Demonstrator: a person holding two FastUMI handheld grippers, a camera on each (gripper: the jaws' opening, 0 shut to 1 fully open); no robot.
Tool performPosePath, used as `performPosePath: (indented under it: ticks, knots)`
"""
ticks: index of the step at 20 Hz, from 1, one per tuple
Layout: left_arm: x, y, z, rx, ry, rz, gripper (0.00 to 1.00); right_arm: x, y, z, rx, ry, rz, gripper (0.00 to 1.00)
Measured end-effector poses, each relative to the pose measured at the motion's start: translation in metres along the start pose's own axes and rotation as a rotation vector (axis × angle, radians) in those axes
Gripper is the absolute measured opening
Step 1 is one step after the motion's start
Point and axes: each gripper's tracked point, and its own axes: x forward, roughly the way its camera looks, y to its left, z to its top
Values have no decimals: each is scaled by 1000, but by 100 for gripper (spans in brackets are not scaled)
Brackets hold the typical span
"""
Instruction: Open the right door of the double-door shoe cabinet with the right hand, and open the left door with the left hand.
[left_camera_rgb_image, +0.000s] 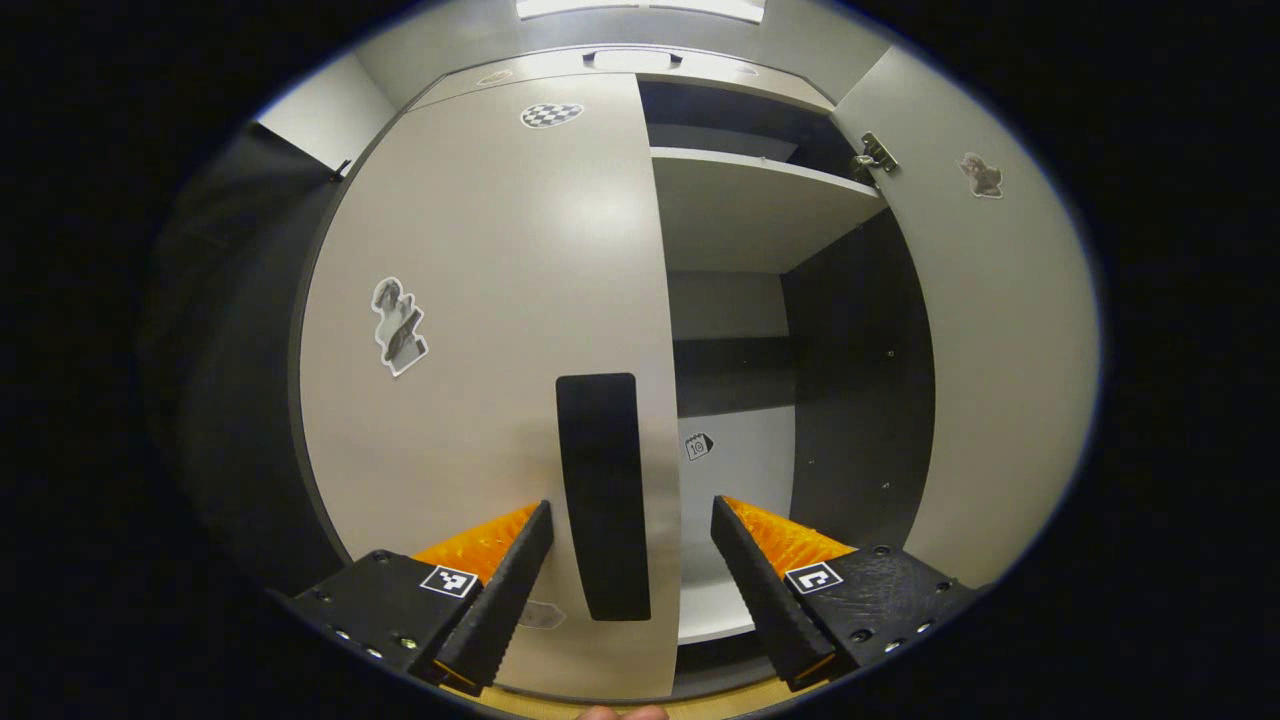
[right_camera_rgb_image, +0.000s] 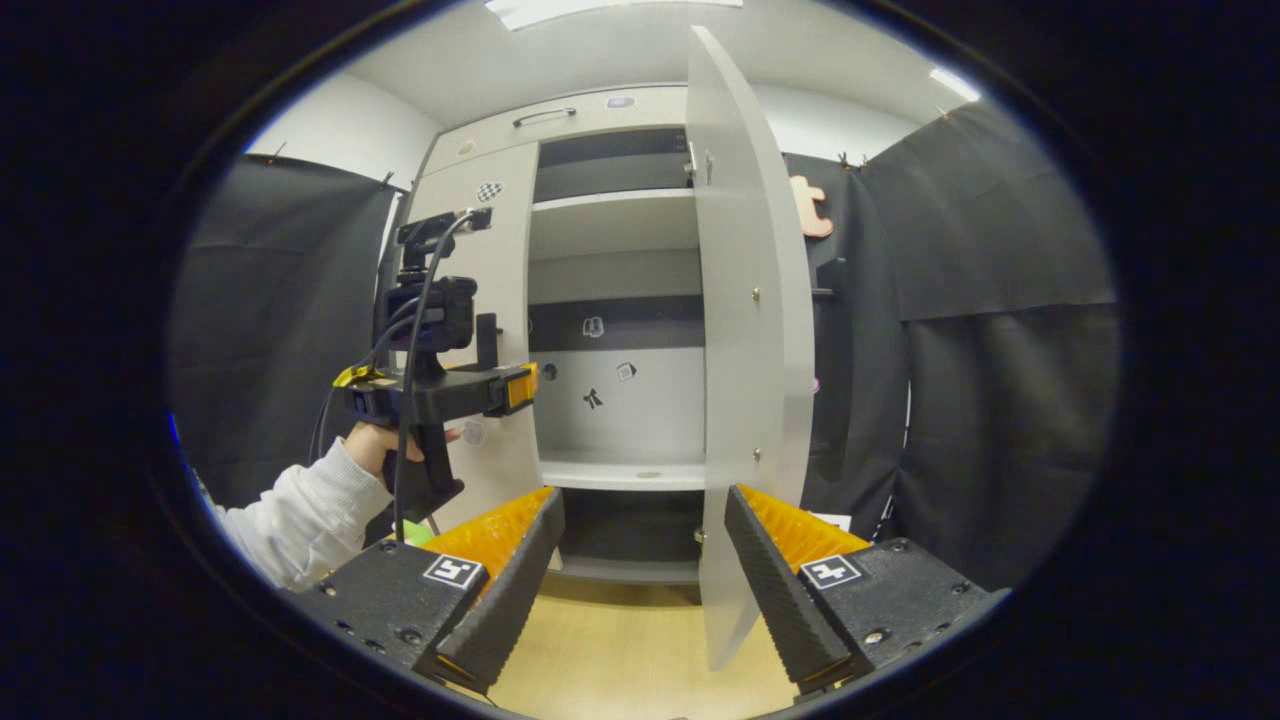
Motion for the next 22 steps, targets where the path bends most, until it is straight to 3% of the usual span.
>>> performPosePath:
  ticks: [7,8,11,12,13,14,16,17,18,20,22]
  knots:
    - [2,8,0,-16,8,42,92,5,5,1,-8,-6,29,100]
    - [3,8,1,-32,5,40,81,4,4,1,-7,-9,28,100]
    - [2,13,1,-74,10,49,70,5,0,0,2,-7,24,100]
    - [0,14,-1,-81,17,44,60,5,-1,-1,5,-5,23,100]
    - [2,12,-1,-74,17,32,43,5,-2,-1,9,-4,23,100]
    - [2,7,-2,-71,22,13,48,6,-3,-3,10,-2,22,100]
    - [0,7,-2,-48,25,21,27,6,-2,-3,10,-2,19,100]
    - [1,8,-2,-61,21,18,24,7,-2,-3,10,-3,19,100]
    - [1,8,-3,-84,23,11,14,7,-2,-2,12,-5,20,100]
    - [2,6,-4,-87,30,5,4,7,-3,-3,15,-6,20,100]
    - [-3,7,-4,-46,38,3,4,7,-3,-2,13,-9,16,100]
